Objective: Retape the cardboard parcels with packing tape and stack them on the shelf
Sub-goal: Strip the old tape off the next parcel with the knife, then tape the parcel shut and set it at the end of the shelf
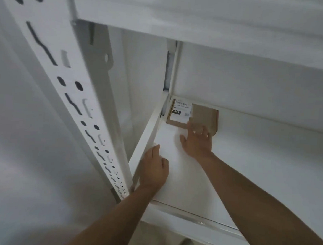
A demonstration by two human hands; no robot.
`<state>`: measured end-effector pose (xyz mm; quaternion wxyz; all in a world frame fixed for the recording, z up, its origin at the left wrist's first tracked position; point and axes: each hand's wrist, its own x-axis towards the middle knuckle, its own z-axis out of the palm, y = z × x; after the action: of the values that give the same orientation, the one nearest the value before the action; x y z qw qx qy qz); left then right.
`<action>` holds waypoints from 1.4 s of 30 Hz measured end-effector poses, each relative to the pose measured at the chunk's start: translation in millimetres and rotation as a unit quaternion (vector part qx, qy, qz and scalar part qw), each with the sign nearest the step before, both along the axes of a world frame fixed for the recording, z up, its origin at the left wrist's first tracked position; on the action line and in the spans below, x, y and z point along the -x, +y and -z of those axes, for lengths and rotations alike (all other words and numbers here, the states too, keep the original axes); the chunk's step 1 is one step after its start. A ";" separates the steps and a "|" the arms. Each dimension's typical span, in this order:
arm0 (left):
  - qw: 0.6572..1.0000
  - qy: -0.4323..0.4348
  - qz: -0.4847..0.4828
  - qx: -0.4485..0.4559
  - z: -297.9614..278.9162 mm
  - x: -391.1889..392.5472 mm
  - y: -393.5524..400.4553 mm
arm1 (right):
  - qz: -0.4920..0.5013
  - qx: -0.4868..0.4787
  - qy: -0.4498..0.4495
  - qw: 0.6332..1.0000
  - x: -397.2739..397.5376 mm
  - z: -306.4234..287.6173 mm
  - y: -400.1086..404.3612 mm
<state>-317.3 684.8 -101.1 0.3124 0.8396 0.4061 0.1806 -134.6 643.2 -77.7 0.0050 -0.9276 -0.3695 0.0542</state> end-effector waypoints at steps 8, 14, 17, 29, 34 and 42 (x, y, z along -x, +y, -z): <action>0.999 0.042 0.006 -0.025 9.9 -5.4 2.6 | -0.007 0.026 0.035 0.999 -56.2 -9.9 55.9; 0.995 0.080 0.026 -0.052 10.7 -4.8 3.1 | -0.017 0.048 0.071 0.996 -78.4 -7.5 75.9; 0.995 0.086 0.038 -0.045 11.4 -3.3 4.4 | -0.008 0.036 0.110 0.993 -79.9 -5.6 74.2; 0.996 0.061 0.041 -0.059 12.6 -6.5 -3.1 | -0.032 -0.070 0.123 0.989 -44.9 -26.7 -32.2; 0.994 0.028 0.046 -0.096 3.8 -38.4 -28.8 | 0.039 -0.082 0.162 0.983 -44.1 -35.9 -120.1; 0.977 0.028 0.205 -0.054 -23.6 -98.3 -133.9 | 0.112 -0.211 0.180 0.954 -54.1 -49.2 -248.2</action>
<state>-219.0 550.9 -77.5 0.2852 0.9254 0.2235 0.1109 -80.6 395.0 -28.5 0.2732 -0.9157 -0.2596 0.1398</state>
